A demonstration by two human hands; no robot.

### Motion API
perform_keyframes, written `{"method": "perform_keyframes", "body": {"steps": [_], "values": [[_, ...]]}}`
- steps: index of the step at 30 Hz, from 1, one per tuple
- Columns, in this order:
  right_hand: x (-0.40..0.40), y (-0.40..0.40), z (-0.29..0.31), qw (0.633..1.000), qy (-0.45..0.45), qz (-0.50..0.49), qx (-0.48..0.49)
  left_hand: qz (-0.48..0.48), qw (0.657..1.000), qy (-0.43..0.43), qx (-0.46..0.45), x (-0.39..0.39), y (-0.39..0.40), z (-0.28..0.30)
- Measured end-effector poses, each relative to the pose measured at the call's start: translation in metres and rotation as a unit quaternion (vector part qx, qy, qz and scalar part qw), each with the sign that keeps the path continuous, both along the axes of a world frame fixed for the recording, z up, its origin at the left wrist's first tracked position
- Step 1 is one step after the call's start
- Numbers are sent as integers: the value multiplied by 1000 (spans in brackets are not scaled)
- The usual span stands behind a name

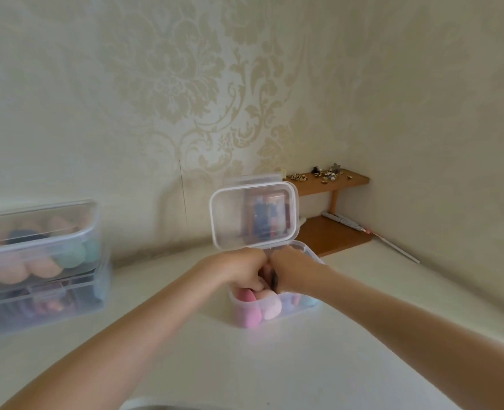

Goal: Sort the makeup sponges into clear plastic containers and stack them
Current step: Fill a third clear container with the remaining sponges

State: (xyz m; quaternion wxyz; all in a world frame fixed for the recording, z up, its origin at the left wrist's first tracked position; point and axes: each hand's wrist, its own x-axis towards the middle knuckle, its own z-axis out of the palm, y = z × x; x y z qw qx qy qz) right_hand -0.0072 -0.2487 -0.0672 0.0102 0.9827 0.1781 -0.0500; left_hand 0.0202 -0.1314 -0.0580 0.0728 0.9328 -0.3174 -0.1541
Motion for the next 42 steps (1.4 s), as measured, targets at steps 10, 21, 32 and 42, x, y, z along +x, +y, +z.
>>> {"method": "perform_keyframes", "body": {"steps": [10, 21, 32, 42], "values": [[-3, -12, 20, 990, 135, -37, 35, 22, 1000, 11, 9, 4, -3, -6], [8, -41, 75, 925, 75, -188, 321, 185, 891, -220, -352, -7, 50, 10], [19, -43, 43, 777, 59, -211, 590, 277, 757, 10, -592, -7, 58, 33], [-27, -7, 45, 939, 104, -84, 316, 138, 959, -54, -242, -42, 112, 27]]}}
